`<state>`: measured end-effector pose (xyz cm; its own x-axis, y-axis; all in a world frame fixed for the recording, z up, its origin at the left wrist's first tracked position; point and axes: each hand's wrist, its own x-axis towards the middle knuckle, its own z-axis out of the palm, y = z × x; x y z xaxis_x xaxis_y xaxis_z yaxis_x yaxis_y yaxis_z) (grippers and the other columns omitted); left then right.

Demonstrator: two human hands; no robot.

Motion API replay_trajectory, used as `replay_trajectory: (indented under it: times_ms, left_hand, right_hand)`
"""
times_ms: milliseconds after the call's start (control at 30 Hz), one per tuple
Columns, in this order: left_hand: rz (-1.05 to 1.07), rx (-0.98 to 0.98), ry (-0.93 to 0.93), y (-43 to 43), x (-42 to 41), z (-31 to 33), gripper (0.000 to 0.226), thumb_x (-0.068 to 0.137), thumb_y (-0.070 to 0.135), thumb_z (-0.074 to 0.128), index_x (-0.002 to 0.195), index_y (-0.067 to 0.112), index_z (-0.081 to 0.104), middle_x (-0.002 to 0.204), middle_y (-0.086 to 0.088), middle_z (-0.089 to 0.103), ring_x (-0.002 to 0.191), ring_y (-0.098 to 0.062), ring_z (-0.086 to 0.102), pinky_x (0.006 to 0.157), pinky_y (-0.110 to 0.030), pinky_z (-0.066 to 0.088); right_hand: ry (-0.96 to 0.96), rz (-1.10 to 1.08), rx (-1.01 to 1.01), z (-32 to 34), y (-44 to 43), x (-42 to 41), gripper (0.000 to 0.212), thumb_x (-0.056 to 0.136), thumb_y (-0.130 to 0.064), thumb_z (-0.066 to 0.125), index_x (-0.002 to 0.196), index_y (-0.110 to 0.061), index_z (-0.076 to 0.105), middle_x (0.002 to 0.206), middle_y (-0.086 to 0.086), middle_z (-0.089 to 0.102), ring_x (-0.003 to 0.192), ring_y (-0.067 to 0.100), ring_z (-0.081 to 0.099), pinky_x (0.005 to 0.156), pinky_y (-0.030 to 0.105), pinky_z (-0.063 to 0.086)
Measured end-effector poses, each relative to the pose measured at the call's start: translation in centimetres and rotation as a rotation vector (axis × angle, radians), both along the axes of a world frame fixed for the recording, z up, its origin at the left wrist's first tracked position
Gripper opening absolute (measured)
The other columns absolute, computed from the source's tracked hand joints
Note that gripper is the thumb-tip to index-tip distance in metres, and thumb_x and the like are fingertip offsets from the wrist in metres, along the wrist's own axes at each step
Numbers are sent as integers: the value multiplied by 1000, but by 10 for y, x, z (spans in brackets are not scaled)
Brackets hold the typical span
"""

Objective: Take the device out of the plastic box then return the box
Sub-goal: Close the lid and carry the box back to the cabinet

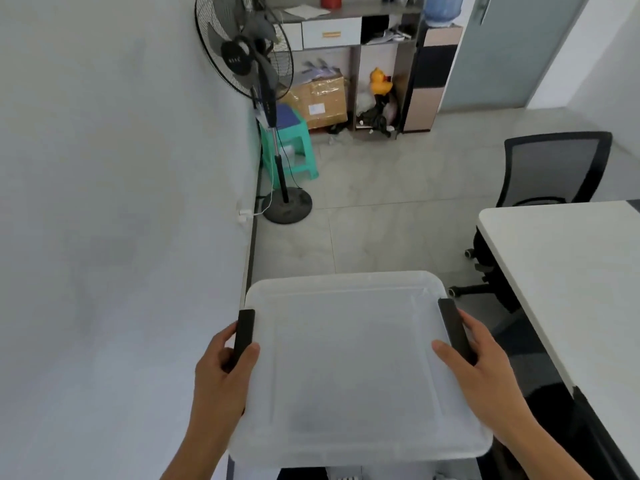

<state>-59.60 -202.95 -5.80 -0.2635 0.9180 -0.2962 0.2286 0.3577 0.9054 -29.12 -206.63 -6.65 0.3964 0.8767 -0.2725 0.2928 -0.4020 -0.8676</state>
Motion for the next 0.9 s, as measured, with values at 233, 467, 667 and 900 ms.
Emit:
replay_trajectory:
  times_ms: [233,467,667,900]
  left_hand:
    - [-46,-1,-6,182,16,-18,39,89,17,60,127,21,56,70,-3,57,60,-17,52,54,-25,42]
    - [-207,0,29,374,50,7,39,89,19,60,128,22,55,71,-6,58,61,-19,52,53,-26,41]
    - [-277,-36,-14,507,106,6,38,87,19,61,124,29,57,90,-12,68,72,-20,61,59,-28,49]
    - [-232,-20,-42,665,191,3,32,88,16,61,115,34,57,93,-15,68,75,-21,62,63,-32,51]
  right_hand:
    - [19,-72,-30,-19,163,12,56,86,-24,65,137,-32,42,105,-7,65,89,10,62,73,34,49]
    - [34,-202,-27,2,310,33,54,86,-20,66,135,-31,45,89,-7,66,84,24,66,68,35,51]
    - [79,-303,-23,-7,419,80,56,86,-18,66,136,-30,45,97,-14,64,88,7,62,67,26,46]
    - [62,-257,-40,-18,588,165,55,86,-20,66,136,-27,45,91,-2,66,83,23,64,69,33,50]
